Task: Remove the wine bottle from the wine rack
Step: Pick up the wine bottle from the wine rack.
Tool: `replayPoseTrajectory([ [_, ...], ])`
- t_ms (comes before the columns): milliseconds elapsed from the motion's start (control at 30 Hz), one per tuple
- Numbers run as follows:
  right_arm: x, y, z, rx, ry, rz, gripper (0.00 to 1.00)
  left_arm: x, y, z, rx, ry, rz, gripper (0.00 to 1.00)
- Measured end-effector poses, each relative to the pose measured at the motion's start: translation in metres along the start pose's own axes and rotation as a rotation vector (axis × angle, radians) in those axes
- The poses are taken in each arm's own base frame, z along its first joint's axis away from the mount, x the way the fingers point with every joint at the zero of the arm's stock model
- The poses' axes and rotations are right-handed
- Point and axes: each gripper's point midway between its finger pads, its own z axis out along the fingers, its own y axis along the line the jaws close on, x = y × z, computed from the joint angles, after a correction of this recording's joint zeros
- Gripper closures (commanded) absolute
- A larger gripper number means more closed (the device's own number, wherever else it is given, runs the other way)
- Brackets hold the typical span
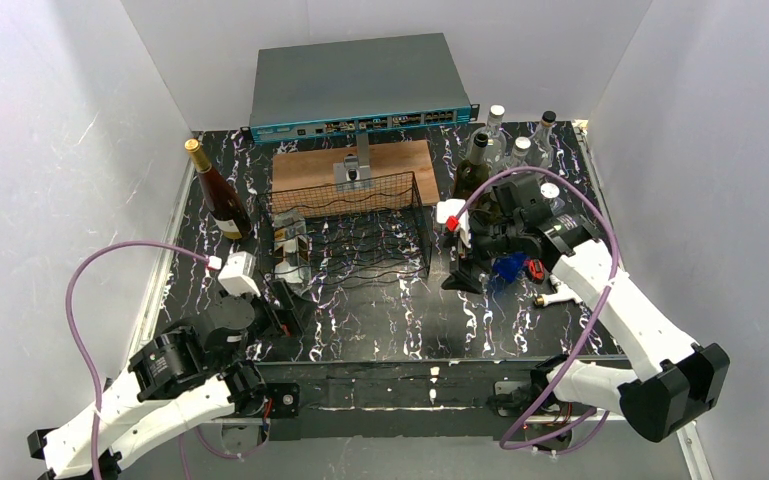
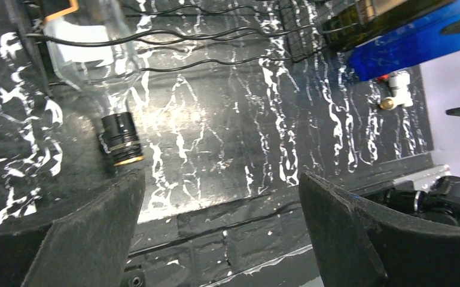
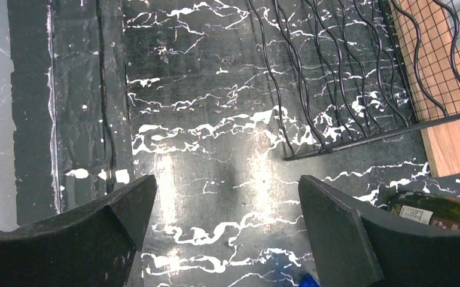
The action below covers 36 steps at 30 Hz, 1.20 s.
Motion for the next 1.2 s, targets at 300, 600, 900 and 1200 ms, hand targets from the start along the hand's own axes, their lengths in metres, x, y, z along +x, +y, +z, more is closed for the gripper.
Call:
replayPoseTrajectory([
  [300,0.004,0.007,0.015,-0.048,-0.063,0.028,0.02,-0.007,0.020,-0.001,-0.175,0.020,0.056,0.01],
  [600,-0.002,0.010,0.040,-0.097,-0.108,0.003,0.02,0.000,0.032,0.023,-0.364,0.081,0.186,0.01],
  [900,0.014,0.021,0.057,-0.138,-0.097,0.021,0.01,0.012,0.049,0.041,-0.334,-0.012,0.174,0.01],
  [1200,0.017,0.020,0.061,-0.134,-0.104,0.013,0.02,0.014,0.053,0.054,-0.377,-0.008,0.190,0.01],
])
